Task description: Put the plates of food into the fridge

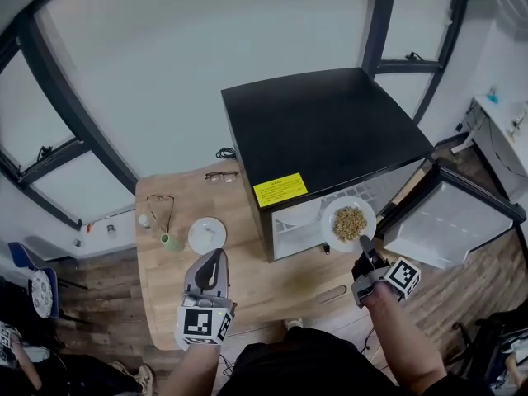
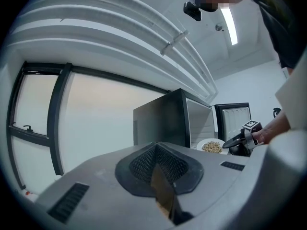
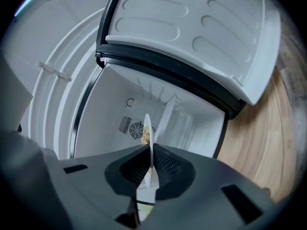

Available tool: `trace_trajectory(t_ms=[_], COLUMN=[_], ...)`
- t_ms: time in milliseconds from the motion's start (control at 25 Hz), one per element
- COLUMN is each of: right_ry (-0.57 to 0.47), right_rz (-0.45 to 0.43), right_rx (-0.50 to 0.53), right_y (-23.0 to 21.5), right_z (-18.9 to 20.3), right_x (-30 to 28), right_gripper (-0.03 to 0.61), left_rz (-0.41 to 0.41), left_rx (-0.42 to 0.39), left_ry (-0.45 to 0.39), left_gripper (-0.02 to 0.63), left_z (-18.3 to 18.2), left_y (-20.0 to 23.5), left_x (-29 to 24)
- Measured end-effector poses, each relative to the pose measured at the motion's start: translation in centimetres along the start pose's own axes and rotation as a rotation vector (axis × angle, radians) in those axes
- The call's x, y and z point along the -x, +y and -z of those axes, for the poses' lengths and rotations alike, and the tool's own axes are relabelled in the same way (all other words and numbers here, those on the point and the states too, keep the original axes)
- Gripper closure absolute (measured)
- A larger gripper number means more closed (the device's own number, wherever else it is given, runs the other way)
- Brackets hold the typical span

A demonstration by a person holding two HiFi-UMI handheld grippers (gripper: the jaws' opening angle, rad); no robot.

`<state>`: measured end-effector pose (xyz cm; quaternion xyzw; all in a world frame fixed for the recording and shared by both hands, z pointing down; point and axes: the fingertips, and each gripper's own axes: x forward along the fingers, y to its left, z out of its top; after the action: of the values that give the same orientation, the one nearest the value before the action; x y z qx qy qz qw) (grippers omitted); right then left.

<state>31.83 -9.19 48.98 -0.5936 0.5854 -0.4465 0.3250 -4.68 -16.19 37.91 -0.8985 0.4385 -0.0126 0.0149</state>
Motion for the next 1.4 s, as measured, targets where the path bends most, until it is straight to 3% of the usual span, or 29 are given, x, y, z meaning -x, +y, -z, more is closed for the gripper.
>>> trace_trajectory(t_ms=[440,760,920,1160,1400], right_ry=[0.022,0.050,0.078,0.118,0.131], right_rz=[-0.008,0.053,0.085,0.233,0.341], right_rx=[0.034,0.064,0.178,0.446,0.650], right_y=[-0.4,-1.1,-0.3,-0.8,-1.4], right_z=[-4.4,-6.1,-6.9,-7.3,-7.8], right_x=[-4.3,-7.5,-9.6,-11.2,-12.4], right_gripper=[0.546,0.546,0.545,0.499,0.463], left_rz=[-0.067,-0.108,-0.135,-0.163,-0.166], left_rx=[0.011,-0.023,-0.038,-0.026,-0.037], left_ry=[0.023,0.043,0.041,0.047,0.068], left_gripper=[0.611,0.611,0.611,0.611,0.611], left_z=[0.3,0.1,-0.5,-0.4,0.1], left_y=[-0.6,0.1,0.7,0.9,0.7], left_x=[-2.7,-3.2,-3.4,-3.2,-2.8])
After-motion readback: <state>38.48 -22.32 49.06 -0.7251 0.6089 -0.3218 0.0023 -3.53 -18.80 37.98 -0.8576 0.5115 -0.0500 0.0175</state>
